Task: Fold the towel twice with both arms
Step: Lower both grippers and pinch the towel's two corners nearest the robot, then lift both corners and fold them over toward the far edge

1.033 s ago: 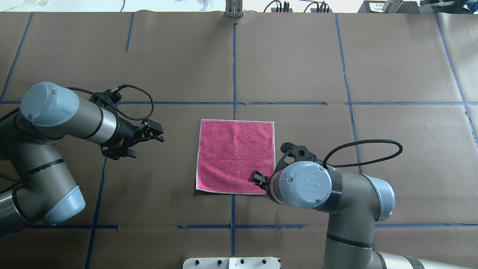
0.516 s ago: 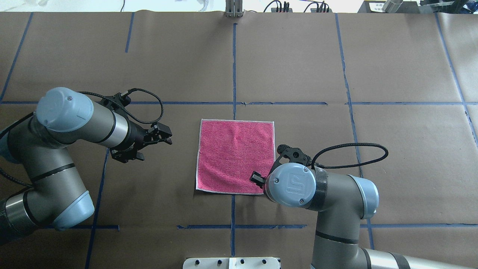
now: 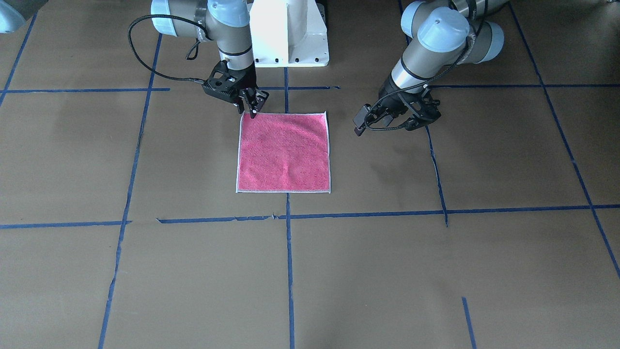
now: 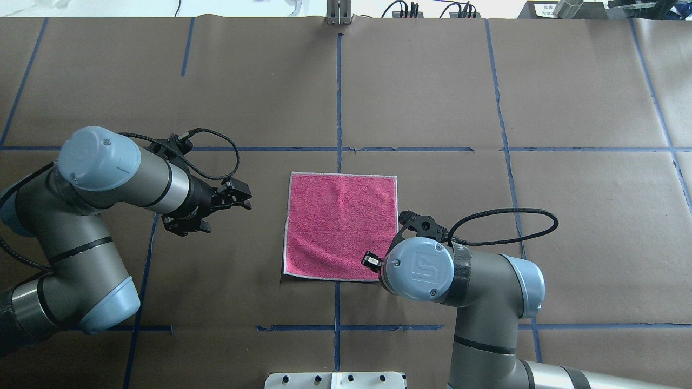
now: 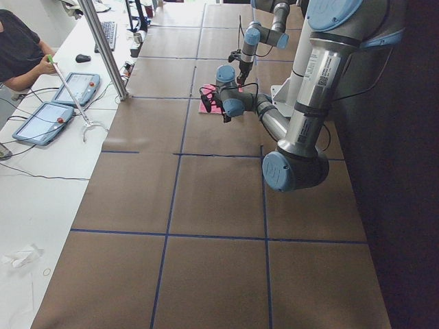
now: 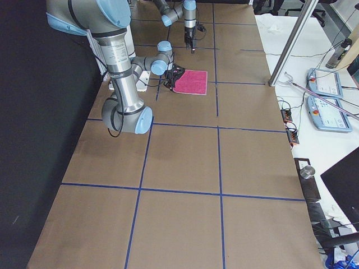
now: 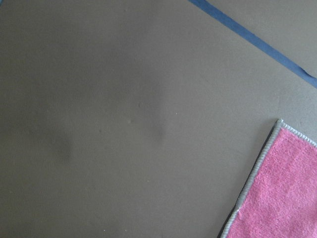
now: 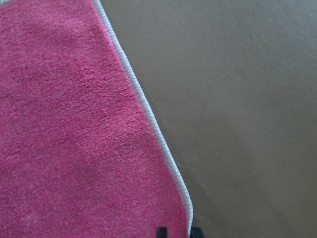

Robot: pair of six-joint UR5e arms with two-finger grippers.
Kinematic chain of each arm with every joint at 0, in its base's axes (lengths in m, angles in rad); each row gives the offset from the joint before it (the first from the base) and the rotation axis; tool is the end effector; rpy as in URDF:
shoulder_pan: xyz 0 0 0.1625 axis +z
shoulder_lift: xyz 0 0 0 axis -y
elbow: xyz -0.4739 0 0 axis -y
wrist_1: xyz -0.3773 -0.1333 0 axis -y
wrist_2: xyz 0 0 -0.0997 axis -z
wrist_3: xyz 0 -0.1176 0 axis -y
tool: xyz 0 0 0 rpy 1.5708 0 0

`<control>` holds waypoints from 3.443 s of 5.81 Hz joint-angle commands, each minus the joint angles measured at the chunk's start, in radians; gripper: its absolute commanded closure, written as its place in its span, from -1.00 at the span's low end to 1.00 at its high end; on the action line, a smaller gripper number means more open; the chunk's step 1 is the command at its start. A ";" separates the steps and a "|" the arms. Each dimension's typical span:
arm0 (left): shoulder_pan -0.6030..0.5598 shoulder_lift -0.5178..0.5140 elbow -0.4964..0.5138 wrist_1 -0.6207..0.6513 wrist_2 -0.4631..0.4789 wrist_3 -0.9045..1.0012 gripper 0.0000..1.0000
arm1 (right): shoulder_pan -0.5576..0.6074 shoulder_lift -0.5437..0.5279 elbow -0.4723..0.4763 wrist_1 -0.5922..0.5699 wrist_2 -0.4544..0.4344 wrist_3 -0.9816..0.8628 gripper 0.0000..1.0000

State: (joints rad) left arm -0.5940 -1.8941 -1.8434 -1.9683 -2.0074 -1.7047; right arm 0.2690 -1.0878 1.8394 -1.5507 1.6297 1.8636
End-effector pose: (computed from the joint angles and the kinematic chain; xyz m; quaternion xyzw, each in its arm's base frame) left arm 0.4559 -0.4087 0.3747 -0.0793 0.4964 -0.2091 0.8388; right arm -0.5921 -0.2943 0.3392 -0.0318 -0.3758 0.2461 0.8929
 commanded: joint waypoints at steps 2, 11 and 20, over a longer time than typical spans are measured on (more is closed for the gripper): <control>0.084 -0.023 -0.002 0.002 0.042 -0.079 -1.00 | 0.001 -0.006 0.027 -0.009 -0.001 -0.003 0.99; 0.255 -0.131 0.052 0.117 0.205 -0.147 0.86 | 0.004 -0.009 0.052 -0.011 0.006 -0.003 0.98; 0.224 -0.210 -0.051 0.298 0.270 -0.164 1.00 | 0.088 -0.069 0.161 -0.003 0.010 -0.055 0.98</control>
State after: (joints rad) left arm -0.3593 -2.0956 -1.8992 -1.6750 -1.7795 -1.8758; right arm 0.3123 -1.1690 2.0058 -1.5578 1.6395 1.8386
